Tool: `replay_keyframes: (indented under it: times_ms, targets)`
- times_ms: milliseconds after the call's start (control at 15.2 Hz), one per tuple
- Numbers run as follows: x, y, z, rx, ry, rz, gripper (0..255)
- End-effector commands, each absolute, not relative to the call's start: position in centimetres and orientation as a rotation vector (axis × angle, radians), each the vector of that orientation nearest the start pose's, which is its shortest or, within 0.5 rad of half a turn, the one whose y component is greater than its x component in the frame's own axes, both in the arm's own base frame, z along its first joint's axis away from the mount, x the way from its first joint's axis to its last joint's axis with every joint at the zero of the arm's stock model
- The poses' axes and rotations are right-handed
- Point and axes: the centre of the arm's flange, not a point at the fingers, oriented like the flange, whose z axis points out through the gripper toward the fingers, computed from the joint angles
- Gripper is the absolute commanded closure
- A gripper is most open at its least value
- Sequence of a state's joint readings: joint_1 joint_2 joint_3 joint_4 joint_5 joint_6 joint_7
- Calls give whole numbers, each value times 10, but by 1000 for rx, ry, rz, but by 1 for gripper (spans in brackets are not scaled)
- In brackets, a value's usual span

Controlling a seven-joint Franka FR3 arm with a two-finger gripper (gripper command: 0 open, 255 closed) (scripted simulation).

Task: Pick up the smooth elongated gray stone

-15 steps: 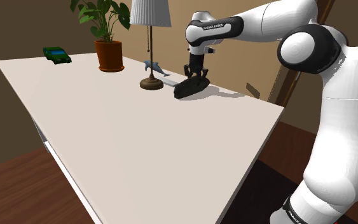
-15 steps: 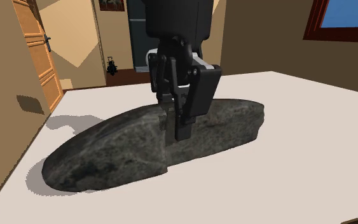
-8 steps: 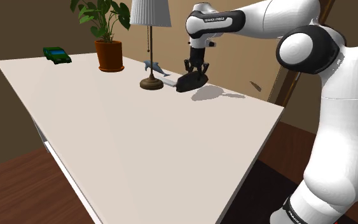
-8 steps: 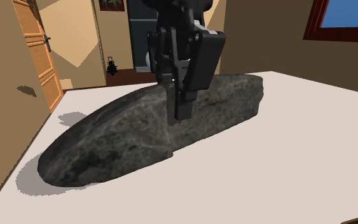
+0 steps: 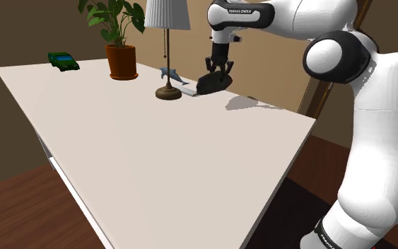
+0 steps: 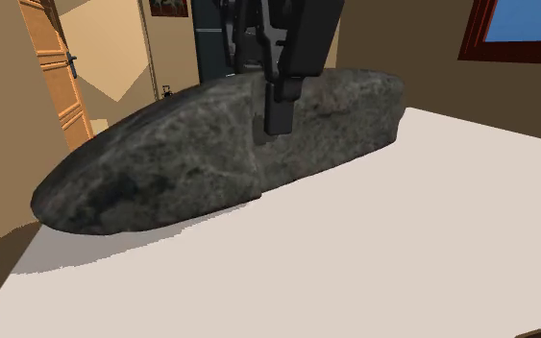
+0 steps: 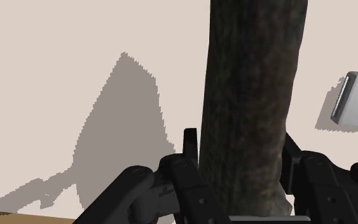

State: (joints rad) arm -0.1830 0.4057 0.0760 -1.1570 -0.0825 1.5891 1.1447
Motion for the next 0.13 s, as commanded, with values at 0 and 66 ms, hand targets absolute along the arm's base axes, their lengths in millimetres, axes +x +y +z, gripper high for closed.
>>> replay_keyframes:
  times_ms: [0, 66]
  targets:
    - [667, -93, 580, -2565, 1866, -81, 255]
    - [667, -93, 580, -2565, 1866, -81, 255]
